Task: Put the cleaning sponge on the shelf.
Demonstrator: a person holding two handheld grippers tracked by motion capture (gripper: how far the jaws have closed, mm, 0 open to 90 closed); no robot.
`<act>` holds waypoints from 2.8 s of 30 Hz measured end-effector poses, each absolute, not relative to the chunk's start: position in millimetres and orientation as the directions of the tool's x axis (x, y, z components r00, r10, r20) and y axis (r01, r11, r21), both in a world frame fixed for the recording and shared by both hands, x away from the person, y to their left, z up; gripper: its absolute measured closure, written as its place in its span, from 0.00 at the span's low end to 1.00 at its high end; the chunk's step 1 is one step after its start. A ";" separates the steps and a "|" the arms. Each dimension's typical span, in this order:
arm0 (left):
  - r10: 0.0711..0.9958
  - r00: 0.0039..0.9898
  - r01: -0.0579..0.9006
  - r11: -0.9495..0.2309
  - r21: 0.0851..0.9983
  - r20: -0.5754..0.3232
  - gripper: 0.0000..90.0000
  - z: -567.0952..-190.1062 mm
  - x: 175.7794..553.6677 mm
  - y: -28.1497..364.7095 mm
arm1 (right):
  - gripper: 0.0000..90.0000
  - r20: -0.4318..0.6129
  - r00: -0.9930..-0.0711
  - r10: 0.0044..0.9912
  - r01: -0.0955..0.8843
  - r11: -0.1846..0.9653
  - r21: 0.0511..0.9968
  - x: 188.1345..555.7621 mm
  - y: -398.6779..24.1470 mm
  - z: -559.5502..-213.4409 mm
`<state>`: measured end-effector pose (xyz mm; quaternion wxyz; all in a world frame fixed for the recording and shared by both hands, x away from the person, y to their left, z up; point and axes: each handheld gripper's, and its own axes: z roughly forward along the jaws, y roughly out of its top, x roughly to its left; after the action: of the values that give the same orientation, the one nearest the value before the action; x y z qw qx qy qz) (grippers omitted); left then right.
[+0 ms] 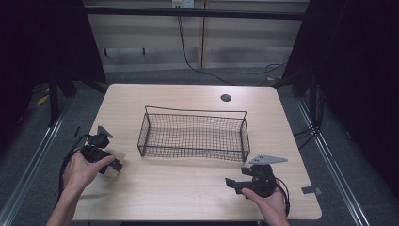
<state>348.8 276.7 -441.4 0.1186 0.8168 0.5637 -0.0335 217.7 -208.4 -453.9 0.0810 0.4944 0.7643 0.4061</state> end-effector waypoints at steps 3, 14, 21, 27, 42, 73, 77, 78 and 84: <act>0.904 0.380 0.921 -0.352 0.167 -0.193 0.31 -437.6 347.5 277.1 | 0.21 0.280 -0.501 0.819 0.689 0.182 0.702 217.8 -208.2 -454.3; 0.885 0.406 0.910 -0.368 0.192 -0.228 0.31 -428.6 344.1 282.8 | 0.21 0.283 -0.499 0.819 0.690 0.178 0.701 217.6 -208.4 -453.9; 0.860 0.445 0.891 -0.398 0.219 -0.248 0.31 -417.6 340.6 284.8 | 0.21 0.282 -0.497 0.821 0.690 0.177 0.702 217.7 -208.9 -453.7; 0.848 0.457 0.885 -0.402 0.236 -0.269 0.31 -411.5 338.8 286.7 | 0.21 0.285 -0.499 0.818 0.690 0.176 0.702 217.2 -209.0 -453.5; 0.820 0.490 0.867 -0.420 0.269 -0.295 0.31 -391.5 333.4 290.4 | 0.21 0.289 -0.493 0.821 0.692 0.169 0.702 216.6 -210.3 -453.9; 0.769 0.554 0.827 -0.462 0.321 -0.319 0.31 -337.3 344.4 272.9 | 0.21 0.294 -0.490 0.820 0.695 0.164 0.700 217.2 -210.0 -454.5; 0.765 0.564 0.821 -0.476 0.317 -0.312 0.31 -331.7 349.7 262.3 | 0.21 0.295 -0.489 0.821 0.696 0.164 0.699 217.3 -209.9 -454.6; 0.765 0.564 0.821 -0.476 0.317 -0.312 0.31 -331.7 349.7 262.3 | 0.21 0.295 -0.489 0.821 0.696 0.164 0.699 217.3 -209.9 -454.6; 0.765 0.575 0.814 -0.497 0.303 -0.291 0.31 -326.9 357.0 249.4 | 0.21 0.290 -0.493 0.820 0.691 0.167 0.703 216.4 -209.8 -454.1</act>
<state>357.0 249.4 -326.9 0.2067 0.8630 0.4571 -0.0592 216.4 -209.8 -454.1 0.0782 0.4972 0.7598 0.4116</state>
